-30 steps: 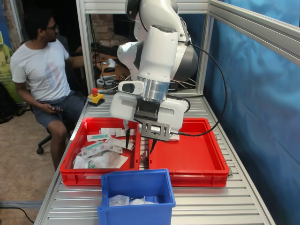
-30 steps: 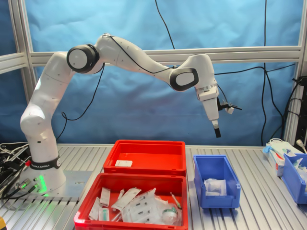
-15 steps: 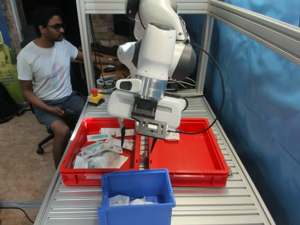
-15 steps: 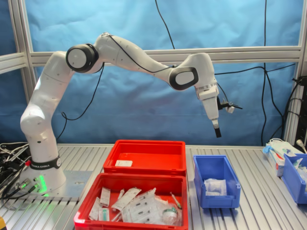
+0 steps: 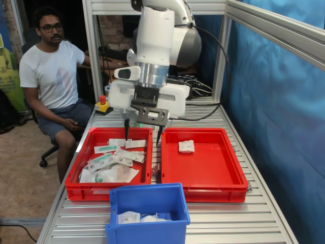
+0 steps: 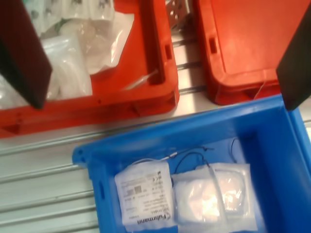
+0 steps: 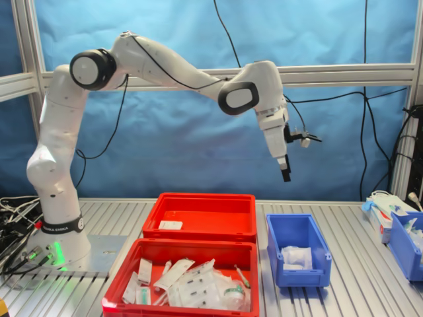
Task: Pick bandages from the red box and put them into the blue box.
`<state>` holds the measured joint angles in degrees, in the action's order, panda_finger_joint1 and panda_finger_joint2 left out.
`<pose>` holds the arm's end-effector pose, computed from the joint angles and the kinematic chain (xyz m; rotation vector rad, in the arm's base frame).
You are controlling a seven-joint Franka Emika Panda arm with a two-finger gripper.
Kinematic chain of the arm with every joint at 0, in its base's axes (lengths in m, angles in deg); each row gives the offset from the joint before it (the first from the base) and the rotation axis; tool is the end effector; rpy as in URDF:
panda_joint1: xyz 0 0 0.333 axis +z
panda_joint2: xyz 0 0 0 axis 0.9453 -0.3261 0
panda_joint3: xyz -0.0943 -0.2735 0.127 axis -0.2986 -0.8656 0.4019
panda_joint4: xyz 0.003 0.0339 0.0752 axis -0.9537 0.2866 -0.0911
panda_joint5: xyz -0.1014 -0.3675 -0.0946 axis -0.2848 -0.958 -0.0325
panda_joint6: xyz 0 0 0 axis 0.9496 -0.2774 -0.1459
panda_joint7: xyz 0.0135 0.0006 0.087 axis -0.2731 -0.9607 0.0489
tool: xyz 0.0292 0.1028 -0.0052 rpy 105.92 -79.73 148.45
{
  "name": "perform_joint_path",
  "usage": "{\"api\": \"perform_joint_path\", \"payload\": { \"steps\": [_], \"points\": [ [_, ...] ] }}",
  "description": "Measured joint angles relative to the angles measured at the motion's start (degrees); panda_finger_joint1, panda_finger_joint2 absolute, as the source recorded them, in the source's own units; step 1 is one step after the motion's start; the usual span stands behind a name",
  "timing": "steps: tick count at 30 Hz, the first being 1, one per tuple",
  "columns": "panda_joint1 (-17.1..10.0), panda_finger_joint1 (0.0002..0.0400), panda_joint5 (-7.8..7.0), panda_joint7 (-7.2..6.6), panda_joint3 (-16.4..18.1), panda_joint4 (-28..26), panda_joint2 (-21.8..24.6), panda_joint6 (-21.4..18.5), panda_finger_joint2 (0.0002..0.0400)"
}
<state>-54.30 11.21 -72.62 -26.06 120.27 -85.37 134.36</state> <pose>0.6778 -0.0180 0.4599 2.7473 -1.4223 0.5184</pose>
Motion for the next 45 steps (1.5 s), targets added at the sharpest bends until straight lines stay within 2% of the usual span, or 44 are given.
{"api": "perform_joint_path", "payload": {
  "steps": [7,10,15,17,24,29,45],
  "points": [
    [-4.8,0.0400,0.00,0.00,4.6,2.0,3.2,-1.4,0.0400],
    [-8.0,0.0400,0.00,0.00,7.7,3.1,5.5,-4.9,0.0400],
    [-10.7,0.0400,0.00,0.00,10.3,4.2,7.8,-9.3,0.0400],
    [-12.6,0.0400,0.00,0.00,12.5,5.2,9.7,-11.8,0.0400],
    [-16.5,0.0400,0.00,0.00,17.1,7.8,13.8,-14.4,0.0400],
    [-18.0,0.0400,0.00,0.00,19.3,9.8,16.1,-15.2,0.0400],
    [-19.0,0.0400,0.00,0.00,22.3,13.8,19.1,-15.8,0.0400]
  ]
}}
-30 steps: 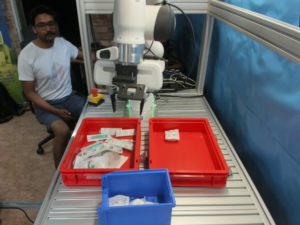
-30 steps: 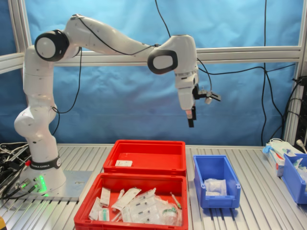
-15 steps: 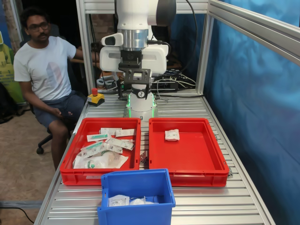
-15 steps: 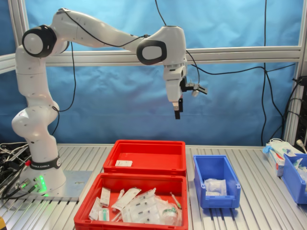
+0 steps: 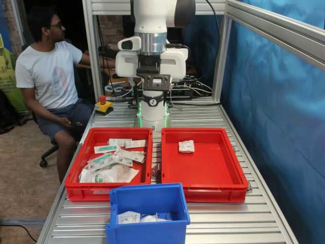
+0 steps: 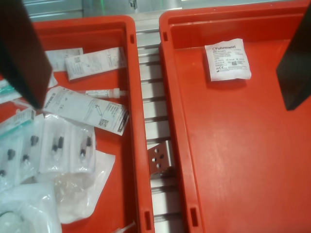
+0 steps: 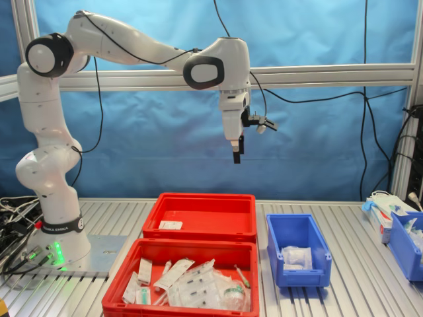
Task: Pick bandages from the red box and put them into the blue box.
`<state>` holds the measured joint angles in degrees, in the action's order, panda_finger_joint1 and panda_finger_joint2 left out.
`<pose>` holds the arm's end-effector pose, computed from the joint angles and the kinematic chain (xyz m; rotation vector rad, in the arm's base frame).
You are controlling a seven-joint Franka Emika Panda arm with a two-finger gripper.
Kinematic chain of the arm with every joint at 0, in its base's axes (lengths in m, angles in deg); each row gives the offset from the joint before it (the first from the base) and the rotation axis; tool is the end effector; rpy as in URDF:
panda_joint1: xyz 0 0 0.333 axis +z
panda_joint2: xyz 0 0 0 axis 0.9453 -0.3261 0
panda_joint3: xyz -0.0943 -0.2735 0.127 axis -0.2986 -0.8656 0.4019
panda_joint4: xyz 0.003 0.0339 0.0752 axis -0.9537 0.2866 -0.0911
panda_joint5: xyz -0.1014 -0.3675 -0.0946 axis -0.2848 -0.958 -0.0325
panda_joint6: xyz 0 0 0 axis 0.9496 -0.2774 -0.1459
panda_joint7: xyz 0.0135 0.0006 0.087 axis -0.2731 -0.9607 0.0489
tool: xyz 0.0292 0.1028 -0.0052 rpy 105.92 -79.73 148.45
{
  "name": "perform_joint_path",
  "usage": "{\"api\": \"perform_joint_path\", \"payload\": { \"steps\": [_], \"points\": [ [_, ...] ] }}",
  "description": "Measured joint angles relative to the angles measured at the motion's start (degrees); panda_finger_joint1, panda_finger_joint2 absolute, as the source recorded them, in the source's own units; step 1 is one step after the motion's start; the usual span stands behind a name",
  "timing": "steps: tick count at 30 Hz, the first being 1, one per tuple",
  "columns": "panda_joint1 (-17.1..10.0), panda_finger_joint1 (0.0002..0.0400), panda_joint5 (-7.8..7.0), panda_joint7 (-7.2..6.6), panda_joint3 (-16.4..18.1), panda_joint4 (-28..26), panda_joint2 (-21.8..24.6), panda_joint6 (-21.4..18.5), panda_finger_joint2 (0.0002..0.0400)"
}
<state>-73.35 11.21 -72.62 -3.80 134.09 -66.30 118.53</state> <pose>0.5707 -0.0073 0.5077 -2.7895 1.4193 -0.1593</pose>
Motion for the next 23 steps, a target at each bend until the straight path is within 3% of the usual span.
{"api": "perform_joint_path", "payload": {
  "steps": [23],
  "points": [
    [0.0,0.0400,0.00,0.00,0.5,1.7,0.1,0.0,0.0400]
  ]
}}
